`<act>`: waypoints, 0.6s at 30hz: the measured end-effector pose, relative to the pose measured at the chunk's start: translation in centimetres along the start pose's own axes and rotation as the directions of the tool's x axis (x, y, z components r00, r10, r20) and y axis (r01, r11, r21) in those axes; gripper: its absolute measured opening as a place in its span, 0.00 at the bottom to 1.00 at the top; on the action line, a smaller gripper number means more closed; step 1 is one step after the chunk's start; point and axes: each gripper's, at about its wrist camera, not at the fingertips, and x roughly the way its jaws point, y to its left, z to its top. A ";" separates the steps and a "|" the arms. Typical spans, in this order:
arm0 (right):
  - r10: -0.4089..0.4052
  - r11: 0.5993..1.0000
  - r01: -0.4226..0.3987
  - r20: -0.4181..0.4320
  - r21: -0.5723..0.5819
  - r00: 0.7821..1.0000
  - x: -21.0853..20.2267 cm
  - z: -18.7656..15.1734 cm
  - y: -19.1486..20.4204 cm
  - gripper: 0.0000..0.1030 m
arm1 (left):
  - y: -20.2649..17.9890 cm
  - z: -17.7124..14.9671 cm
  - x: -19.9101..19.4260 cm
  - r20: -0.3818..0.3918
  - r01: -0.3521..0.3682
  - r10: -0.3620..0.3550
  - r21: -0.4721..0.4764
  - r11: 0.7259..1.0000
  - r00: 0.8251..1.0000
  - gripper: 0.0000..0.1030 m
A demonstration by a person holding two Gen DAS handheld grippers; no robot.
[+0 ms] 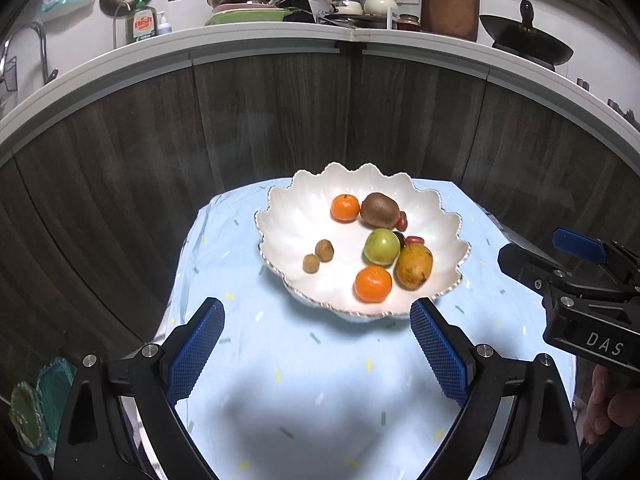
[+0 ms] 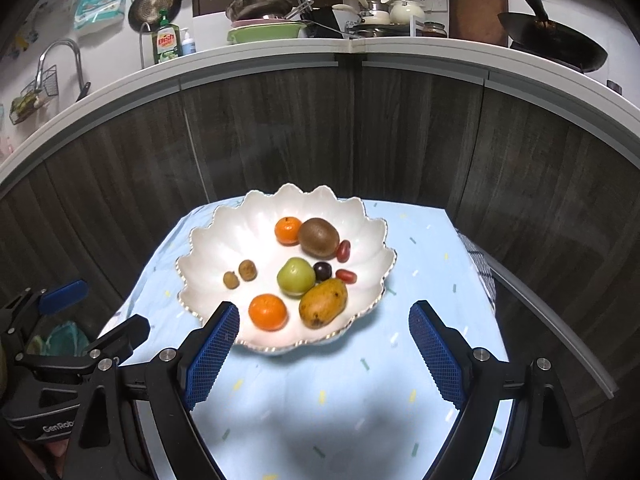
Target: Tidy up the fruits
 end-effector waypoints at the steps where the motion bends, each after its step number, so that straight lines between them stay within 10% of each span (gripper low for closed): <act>1: 0.000 1.000 0.000 0.003 0.003 1.000 -0.4 -0.3 0.0 0.85 | -0.1 -0.3 -0.3 0.000 -0.002 0.002 0.001 1.000 1.000 0.92; 18: -0.008 0.999 0.007 0.023 0.052 1.000 -6.0 -4.9 0.0 0.85 | -1.6 -4.8 -5.3 -0.029 -0.013 0.014 0.028 1.000 0.999 0.92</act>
